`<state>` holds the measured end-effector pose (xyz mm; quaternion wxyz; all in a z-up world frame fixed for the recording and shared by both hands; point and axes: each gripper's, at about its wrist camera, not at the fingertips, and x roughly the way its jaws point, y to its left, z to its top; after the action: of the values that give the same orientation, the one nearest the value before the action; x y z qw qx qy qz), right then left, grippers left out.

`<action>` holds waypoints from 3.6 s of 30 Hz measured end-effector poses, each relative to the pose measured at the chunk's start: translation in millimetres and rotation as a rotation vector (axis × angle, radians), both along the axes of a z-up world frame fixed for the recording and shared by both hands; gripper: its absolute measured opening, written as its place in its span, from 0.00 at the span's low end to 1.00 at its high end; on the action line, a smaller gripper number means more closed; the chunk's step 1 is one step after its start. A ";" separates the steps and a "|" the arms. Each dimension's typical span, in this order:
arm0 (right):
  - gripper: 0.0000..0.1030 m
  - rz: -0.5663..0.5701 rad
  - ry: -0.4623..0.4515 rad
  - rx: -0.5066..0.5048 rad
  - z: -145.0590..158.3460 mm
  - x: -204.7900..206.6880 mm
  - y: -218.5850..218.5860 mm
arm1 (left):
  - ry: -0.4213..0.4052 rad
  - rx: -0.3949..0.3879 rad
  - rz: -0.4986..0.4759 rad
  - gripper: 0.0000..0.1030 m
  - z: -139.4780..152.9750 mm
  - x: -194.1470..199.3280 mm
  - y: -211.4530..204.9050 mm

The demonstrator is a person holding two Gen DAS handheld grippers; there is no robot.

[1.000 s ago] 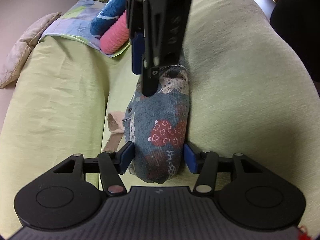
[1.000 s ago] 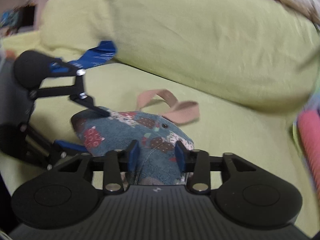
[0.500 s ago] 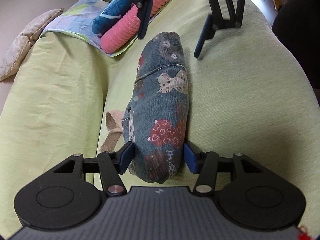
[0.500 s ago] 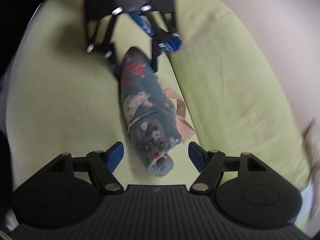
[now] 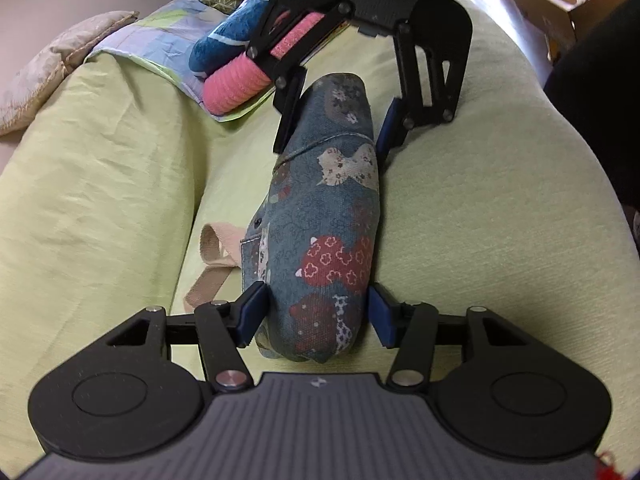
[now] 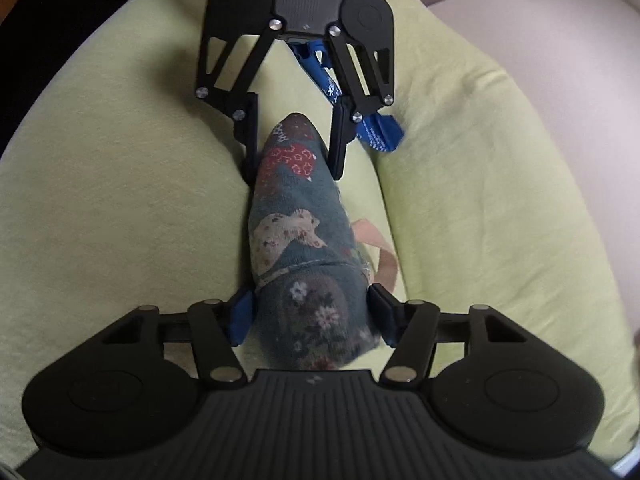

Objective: Fold shopping bag

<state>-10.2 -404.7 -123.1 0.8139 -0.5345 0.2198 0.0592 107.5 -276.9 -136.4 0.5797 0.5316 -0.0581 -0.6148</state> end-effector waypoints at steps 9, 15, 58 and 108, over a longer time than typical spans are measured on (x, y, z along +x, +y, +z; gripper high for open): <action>0.53 -0.132 0.078 0.220 13.1 20.6 -1.4 | 0.119 0.010 0.037 0.58 8.1 14.7 -11.3; 0.50 -0.222 0.138 0.335 26.9 27.1 0.7 | 0.148 0.074 0.058 0.57 18.6 13.7 -15.7; 0.51 -0.205 0.293 0.516 44.8 0.4 19.0 | 0.264 0.141 0.079 0.58 33.5 -21.8 14.6; 0.52 -0.615 0.428 1.909 2.1 56.1 -158.5 | 0.340 0.183 0.283 0.72 39.4 32.2 -51.3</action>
<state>45.9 -563.2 -121.0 0.8236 0.4373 0.3492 0.0924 139.7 -328.2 -97.0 0.6109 0.4736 0.1715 -0.6108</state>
